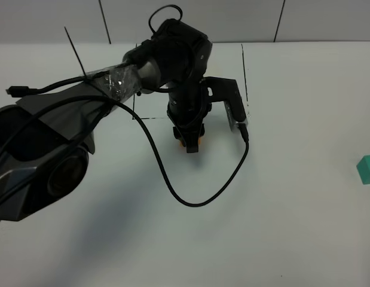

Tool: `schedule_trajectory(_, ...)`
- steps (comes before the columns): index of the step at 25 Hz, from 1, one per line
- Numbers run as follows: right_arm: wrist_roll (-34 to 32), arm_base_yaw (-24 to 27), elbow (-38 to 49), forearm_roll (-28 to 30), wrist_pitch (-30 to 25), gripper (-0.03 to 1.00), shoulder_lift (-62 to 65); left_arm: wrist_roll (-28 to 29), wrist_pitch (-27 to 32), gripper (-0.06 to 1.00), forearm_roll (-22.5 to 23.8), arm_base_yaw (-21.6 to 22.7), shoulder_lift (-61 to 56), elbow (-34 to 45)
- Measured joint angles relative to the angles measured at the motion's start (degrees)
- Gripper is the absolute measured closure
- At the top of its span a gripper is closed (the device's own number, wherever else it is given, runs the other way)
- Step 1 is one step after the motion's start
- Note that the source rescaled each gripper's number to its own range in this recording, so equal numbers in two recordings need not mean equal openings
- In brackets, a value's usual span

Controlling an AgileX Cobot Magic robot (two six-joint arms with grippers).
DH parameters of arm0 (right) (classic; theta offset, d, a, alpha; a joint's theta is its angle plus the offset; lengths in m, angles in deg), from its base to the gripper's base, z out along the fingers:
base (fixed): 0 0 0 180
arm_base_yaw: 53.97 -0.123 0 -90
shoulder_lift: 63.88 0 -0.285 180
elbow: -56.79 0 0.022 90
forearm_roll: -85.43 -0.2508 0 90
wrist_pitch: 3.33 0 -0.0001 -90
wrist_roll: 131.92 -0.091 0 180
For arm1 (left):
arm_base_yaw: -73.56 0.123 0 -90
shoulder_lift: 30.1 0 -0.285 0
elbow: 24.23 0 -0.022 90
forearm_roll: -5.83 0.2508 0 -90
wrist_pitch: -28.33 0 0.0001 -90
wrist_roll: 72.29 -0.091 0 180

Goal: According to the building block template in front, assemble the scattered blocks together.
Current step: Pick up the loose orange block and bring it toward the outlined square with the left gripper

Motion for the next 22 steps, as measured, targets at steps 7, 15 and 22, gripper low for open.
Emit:
schedule_trajectory(7,0.0,0.0,0.0,0.0,0.1,0.32,0.0,-2.5,1.3,0.94,0.3,-0.2,3.3,-3.3)
schedule_trajectory(15,0.0,0.0,0.0,0.0,0.1,0.32,0.0,-4.5,1.6,0.94,0.3,-0.2,3.5,-3.6)
schedule_trajectory(22,0.0,0.0,0.0,0.0,0.1,0.32,0.0,-4.6,1.6,0.94,0.3,-0.2,3.5,-3.6)
